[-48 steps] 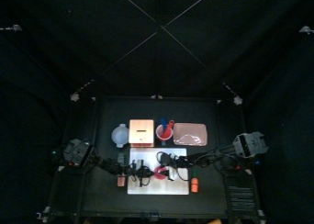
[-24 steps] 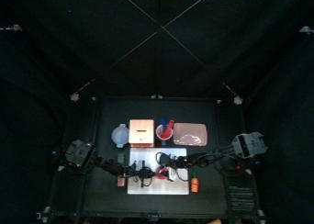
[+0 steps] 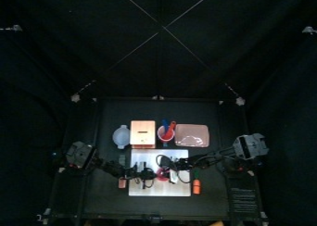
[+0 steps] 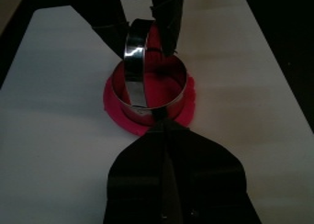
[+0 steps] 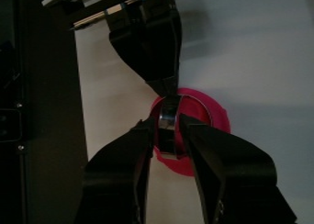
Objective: Get the cutter from the drawer then cut the dough then place the extra dough in the bowl
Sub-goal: Cut the dough
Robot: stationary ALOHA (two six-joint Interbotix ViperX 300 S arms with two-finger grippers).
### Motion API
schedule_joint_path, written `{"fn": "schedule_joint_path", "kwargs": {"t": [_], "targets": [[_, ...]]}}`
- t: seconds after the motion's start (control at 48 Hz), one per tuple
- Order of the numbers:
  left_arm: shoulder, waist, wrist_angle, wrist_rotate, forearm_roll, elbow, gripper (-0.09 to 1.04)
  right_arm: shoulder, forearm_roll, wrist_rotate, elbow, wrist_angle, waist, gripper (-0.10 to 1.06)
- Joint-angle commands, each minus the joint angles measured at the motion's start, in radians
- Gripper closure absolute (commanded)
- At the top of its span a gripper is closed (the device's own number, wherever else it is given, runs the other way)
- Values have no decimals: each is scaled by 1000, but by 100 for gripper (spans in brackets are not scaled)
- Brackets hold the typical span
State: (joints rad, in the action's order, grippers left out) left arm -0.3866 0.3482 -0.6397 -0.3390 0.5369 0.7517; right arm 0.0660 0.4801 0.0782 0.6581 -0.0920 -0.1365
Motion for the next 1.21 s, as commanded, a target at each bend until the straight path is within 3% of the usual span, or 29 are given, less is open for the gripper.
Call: {"fn": "schedule_joint_path", "kwargs": {"t": [0.021, 0.312, 0.979, 1.104, 1.208], "targets": [[5, -6, 11, 0, 3, -6, 48, -18, 2, 2, -41, -41, 12, 31], [3, -6, 11, 2, 3, -8, 48, -8, -9, 0, -132, -244, 49, 31], [3, -6, 9, 2, 29, -5, 48, 35, -58, -3, -184, -341, 74, 32], [3, -6, 11, 2, 29, -5, 48, 37, -97, -43, -189, -351, 74, 32], [5, -6, 11, 2, 29, -3, 48, 40, -156, -109, -190, -364, 75, 32]]}}
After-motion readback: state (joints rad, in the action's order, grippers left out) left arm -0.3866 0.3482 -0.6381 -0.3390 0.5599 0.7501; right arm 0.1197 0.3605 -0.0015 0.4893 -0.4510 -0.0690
